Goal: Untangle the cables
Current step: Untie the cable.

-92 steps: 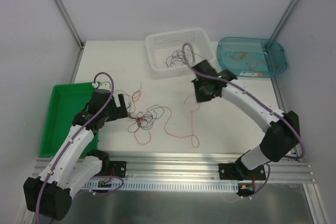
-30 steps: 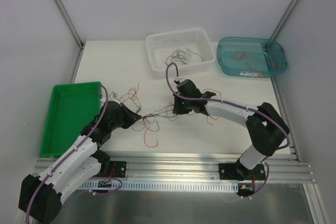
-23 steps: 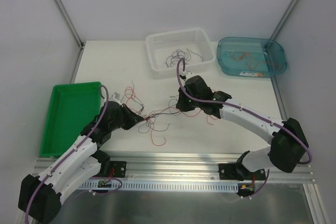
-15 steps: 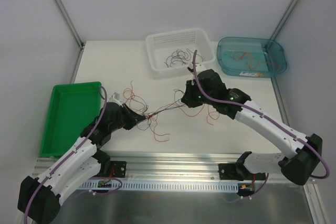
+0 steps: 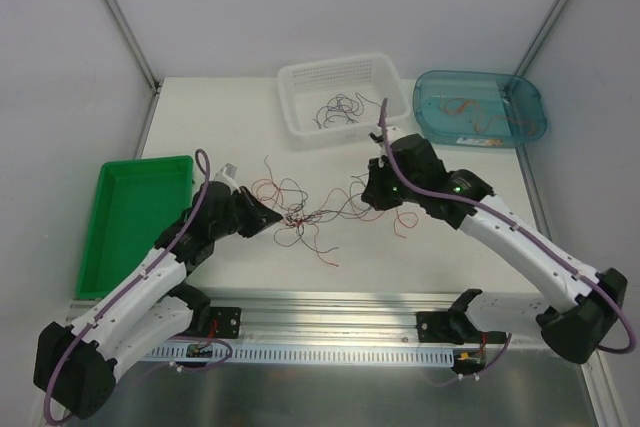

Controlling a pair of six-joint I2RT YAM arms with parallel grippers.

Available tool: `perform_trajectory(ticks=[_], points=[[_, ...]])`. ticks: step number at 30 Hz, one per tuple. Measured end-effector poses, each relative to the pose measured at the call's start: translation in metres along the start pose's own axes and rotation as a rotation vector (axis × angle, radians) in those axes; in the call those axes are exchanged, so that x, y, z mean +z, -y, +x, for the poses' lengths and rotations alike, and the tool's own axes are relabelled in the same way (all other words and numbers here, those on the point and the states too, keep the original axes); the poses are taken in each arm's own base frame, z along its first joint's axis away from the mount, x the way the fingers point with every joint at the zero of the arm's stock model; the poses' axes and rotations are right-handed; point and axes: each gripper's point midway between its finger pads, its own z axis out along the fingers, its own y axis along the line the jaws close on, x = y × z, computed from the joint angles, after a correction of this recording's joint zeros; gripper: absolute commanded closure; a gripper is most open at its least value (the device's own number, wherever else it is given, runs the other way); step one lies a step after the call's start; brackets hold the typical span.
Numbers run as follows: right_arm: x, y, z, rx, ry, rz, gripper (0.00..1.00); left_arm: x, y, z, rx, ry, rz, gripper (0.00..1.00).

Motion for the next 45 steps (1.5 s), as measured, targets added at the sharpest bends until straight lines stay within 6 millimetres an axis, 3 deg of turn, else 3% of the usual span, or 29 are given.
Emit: perform_trajectory(ticks=[2,4,5,6,9,11,13,14,17,22,26,31,36,45], points=[[0.025,-0.004,0.022,-0.002,-0.079,-0.012,0.99,-0.001,0.009,0.008,0.047,-0.047,0.013,1.00],[0.049,-0.018,0.053,-0.019,-0.188,-0.047,0.91,-0.001,0.028,0.024,0.100,-0.118,0.052,1.00],[0.058,-0.024,0.067,-0.026,-0.242,-0.056,0.79,0.000,0.038,0.036,0.134,-0.168,0.073,0.98],[0.066,-0.029,0.078,-0.028,-0.282,-0.061,0.76,0.001,0.047,0.047,0.164,-0.209,0.089,0.94],[0.080,-0.024,0.096,-0.035,-0.345,-0.010,0.67,0.007,0.058,0.072,0.213,-0.306,0.110,0.87],[0.079,-0.013,0.098,-0.038,-0.350,0.047,0.54,0.010,0.050,0.081,0.221,-0.337,0.091,0.59],[0.075,-0.004,0.094,-0.045,-0.330,0.085,0.47,0.010,0.039,0.088,0.219,-0.353,0.069,0.30],[0.072,-0.001,0.093,-0.050,-0.319,0.097,0.43,0.008,0.033,0.091,0.223,-0.360,0.062,0.22],[0.058,0.008,0.093,-0.066,-0.287,0.117,0.41,-0.005,0.020,0.092,0.236,-0.353,0.052,0.11],[0.035,0.008,0.086,-0.074,-0.221,0.097,0.42,-0.021,0.016,0.077,0.343,-0.278,0.038,0.19],[0.032,-0.007,0.088,-0.076,-0.224,0.041,0.44,-0.014,0.008,0.074,0.441,-0.311,-0.029,0.25],[0.049,-0.030,0.117,-0.018,-0.301,-0.037,0.44,0.003,-0.021,0.094,0.516,-0.462,-0.138,0.28],[0.058,-0.032,0.149,0.040,-0.377,-0.047,0.44,0.002,-0.043,0.117,0.595,-0.584,-0.190,0.31],[0.061,-0.045,0.147,0.080,-0.358,-0.078,0.44,0.023,-0.057,0.129,0.684,-0.641,-0.304,0.43]])
